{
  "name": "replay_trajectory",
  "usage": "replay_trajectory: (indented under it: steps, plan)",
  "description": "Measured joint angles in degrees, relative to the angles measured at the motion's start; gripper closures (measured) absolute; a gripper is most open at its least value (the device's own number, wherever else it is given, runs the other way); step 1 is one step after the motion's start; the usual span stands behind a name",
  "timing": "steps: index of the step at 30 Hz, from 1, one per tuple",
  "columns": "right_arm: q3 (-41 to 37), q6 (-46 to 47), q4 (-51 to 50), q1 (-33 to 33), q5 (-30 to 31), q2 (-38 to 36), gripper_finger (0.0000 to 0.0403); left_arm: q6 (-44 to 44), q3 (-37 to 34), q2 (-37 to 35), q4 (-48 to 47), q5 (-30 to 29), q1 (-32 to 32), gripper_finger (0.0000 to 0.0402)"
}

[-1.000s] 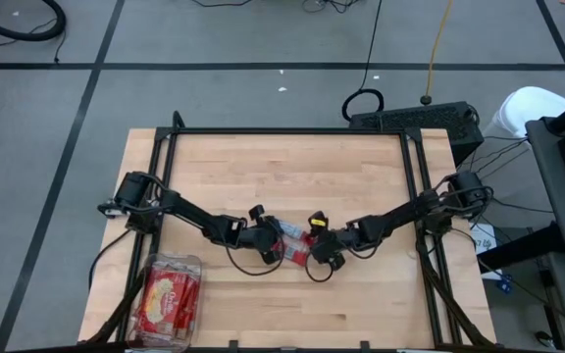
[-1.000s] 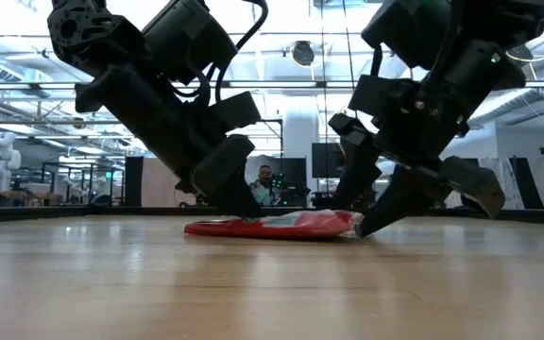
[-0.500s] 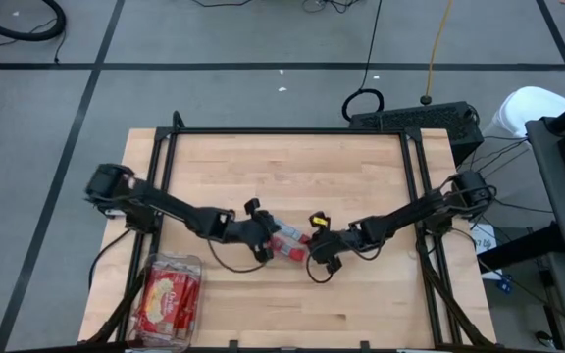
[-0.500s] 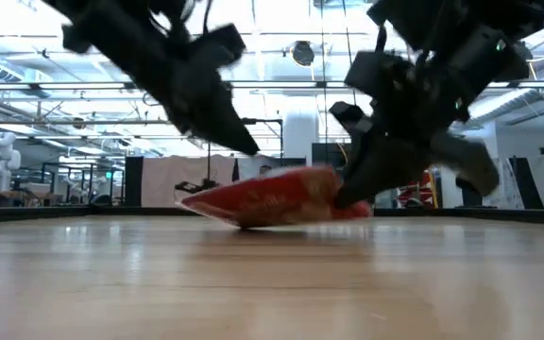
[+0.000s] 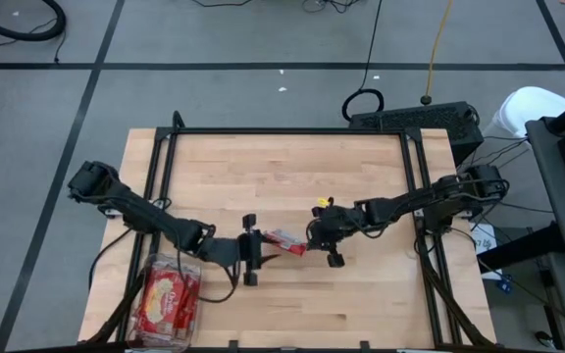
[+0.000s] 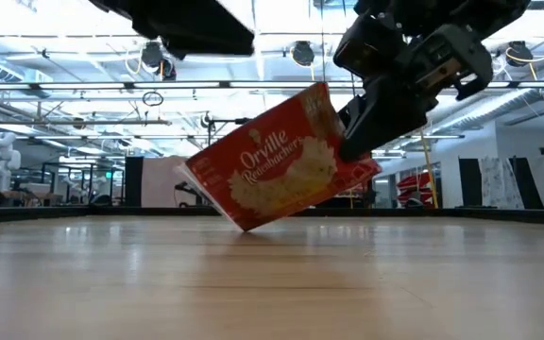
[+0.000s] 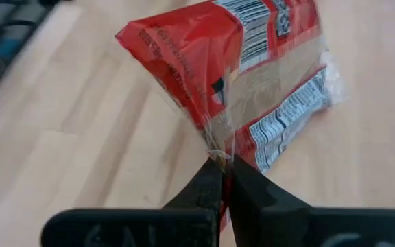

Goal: Sort popcorn bags into baskets
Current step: Put the popcorn bag into the transparent bin

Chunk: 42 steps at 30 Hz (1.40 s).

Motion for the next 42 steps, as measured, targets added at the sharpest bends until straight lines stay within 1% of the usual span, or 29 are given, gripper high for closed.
replay_trajectory:
  steps: [2, 4, 6, 8, 12, 15, 18, 21, 24, 26, 28, 31, 33, 34, 36, 37, 39, 42]
  plan:
    - [0.0, 0.5, 0.1, -0.3, -1.8, 0.0, 0.0399, -1.8, -0.1, 0.6, -0.7, -0.5, -0.6, 0.0214]
    - [0.0, 0.5, 0.4, -0.4, -2.8, 0.0, 0.0399, -3.2, 0.0, 1.3, 0.5, -1.0, -0.9, 0.0185]
    - [0.0, 0.7, 1.4, -0.4, -2.8, 0.0, 0.0399, -4.6, 0.0, 2.1, 0.2, -1.9, -1.0, 0.0162]
    - [0.0, 0.8, 2.9, -0.3, -2.8, 0.0, 0.0399, -5.9, 0.0, 3.4, 1.1, -3.0, -0.8, 0.0148]
    - [0.0, 0.8, 4.1, 0.1, -2.8, 0.0, 0.0399, -5.1, 0.0, 4.4, 1.4, -2.7, -0.1, 0.0146]
    - [0.0, 0.7, 4.8, -0.1, -2.8, 0.0, 0.0399, -5.2, -0.1, 5.4, -0.1, 1.2, 0.8, 0.0154]
    - [0.0, 0.6, 4.9, -0.6, -2.8, 0.0, 0.0399, -5.7, 0.2, 7.0, 1.1, 4.8, 2.3, 0.0161]
    - [0.0, 0.6, 5.3, -0.9, -2.8, 0.0, 0.0399, -5.7, -0.1, 8.8, 0.3, 5.0, 3.1, 0.0168]
    - [0.0, 0.5, 5.2, -0.9, -2.8, 0.0, 0.0399, -5.5, 0.0, 10.0, -0.6, 4.9, 3.9, 0.0184]
    - [0.0, 0.7, 5.1, -0.9, -2.8, 0.0, 0.0399, -5.4, 0.0, 10.7, -0.1, 4.8, 4.2, 0.0210]
    - [0.0, 1.1, 4.9, -0.8, -2.8, 0.0, 0.0399, -5.1, 0.0, 10.9, -1.4, 4.9, 4.2, 0.0250]
    - [0.0, 2.4, 2.5, -0.7, -2.7, 0.0, 0.0399, -4.8, 0.0, 10.7, -2.3, 5.1, 4.3, 0.0322]
    - [0.0, 4.4, 1.0, -0.7, -0.6, -0.8, 0.0398, -4.7, 0.0, 10.0, -4.0, 5.4, 4.4, 0.0369]
    - [0.0, 6.3, 0.3, -0.6, 1.2, -1.2, 0.0397, -5.3, 0.0, 9.5, -4.9, 5.9, 4.7, 0.0380]
    - [0.1, 8.4, -1.6, -0.4, 3.2, -2.2, 0.0386, -6.4, 0.1, 8.2, -7.3, 6.6, 5.5, 0.0380]
    - [0.0, 8.5, -3.4, -0.1, 3.6, -2.9, 0.0377, -6.7, 0.0, 7.5, -8.8, 6.7, 5.9, 0.0375]
    - [-0.2, 8.5, -3.8, 0.9, 6.5, -4.3, 0.0352, -7.0, 0.0, 6.9, -10.0, 7.6, 7.0, 0.0363]
    - [-0.1, 8.6, -3.6, 3.2, 15.0, -7.9, 0.0303, -6.6, 0.0, 5.6, -14.1, 11.5, 8.9, 0.0360]
